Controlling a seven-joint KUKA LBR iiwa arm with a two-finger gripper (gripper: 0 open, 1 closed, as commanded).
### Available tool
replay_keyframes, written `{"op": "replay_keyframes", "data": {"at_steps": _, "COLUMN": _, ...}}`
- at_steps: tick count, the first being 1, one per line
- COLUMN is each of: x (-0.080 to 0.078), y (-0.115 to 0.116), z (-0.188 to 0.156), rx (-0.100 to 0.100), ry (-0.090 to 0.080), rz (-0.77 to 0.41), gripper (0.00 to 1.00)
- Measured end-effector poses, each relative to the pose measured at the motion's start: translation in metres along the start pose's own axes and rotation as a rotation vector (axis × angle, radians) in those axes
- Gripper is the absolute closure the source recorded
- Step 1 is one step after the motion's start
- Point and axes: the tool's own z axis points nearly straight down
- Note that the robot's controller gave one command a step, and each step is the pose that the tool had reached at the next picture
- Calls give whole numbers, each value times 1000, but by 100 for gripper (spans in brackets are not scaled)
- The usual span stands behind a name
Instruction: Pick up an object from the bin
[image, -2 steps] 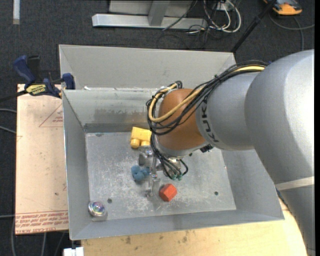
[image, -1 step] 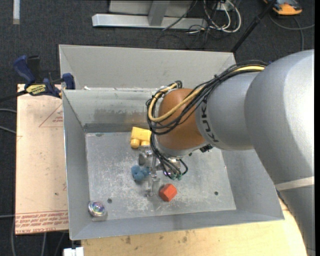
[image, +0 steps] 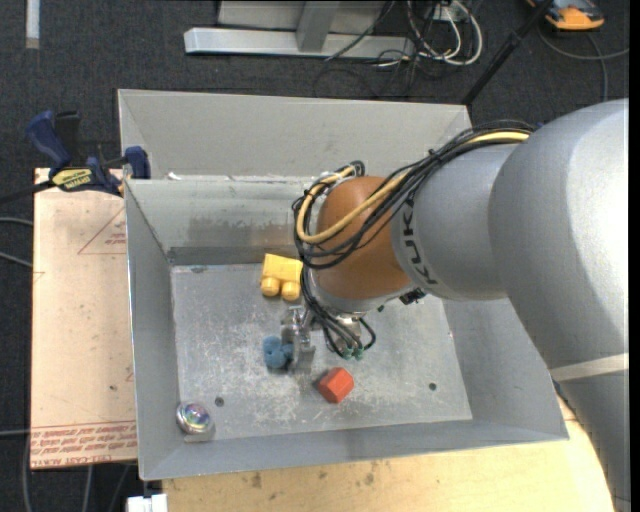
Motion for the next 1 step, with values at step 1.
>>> {"op": "replay_keyframes", "data": {"at_steps": 1, "x": -2, "y": 1, "z": -32, "rx": 1, "ry": -5, "rz": 0, "gripper": 100}}
